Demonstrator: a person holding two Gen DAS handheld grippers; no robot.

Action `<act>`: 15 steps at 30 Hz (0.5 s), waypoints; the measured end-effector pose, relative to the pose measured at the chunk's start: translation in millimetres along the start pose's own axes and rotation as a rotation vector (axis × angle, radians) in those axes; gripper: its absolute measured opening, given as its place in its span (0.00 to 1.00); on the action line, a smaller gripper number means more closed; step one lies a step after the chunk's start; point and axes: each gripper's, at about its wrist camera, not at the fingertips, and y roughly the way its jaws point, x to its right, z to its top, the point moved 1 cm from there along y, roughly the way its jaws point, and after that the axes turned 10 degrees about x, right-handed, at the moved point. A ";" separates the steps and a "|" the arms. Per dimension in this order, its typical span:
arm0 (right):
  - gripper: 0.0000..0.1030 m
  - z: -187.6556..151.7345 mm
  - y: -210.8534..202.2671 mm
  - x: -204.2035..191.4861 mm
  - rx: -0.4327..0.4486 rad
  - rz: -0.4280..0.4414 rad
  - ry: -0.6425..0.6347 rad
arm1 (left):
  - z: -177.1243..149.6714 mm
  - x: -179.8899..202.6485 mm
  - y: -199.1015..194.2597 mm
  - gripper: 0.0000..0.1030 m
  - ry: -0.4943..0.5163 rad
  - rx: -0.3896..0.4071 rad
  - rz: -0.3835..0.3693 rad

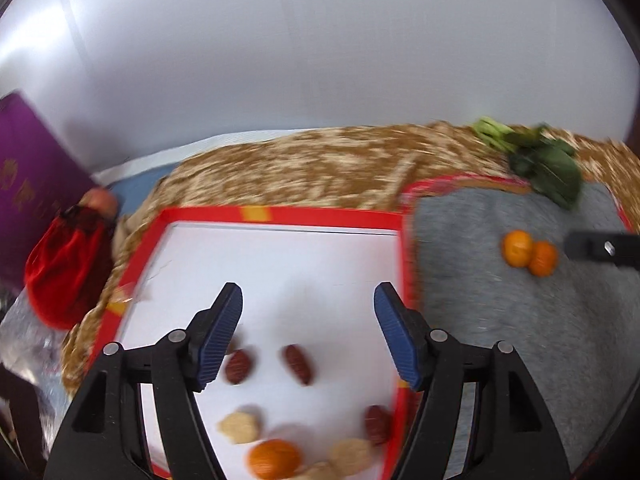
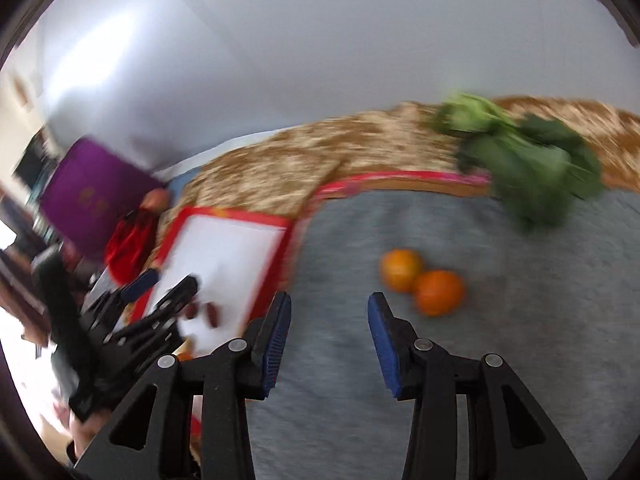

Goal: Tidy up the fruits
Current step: 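Move both open tools back over the mat toward the two remaining oranges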

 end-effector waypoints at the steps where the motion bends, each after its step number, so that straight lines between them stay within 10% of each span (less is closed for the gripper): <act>1: 0.41 1.6 2.0 12.0 -0.017 -0.021 0.026 | -0.3 11.6 1.7 0.67 0.025 -0.005 -0.029; 15: 0.42 -7.1 47.1 30.3 -0.107 -0.148 0.014 | -6.5 40.1 5.2 0.67 0.041 -0.038 -0.092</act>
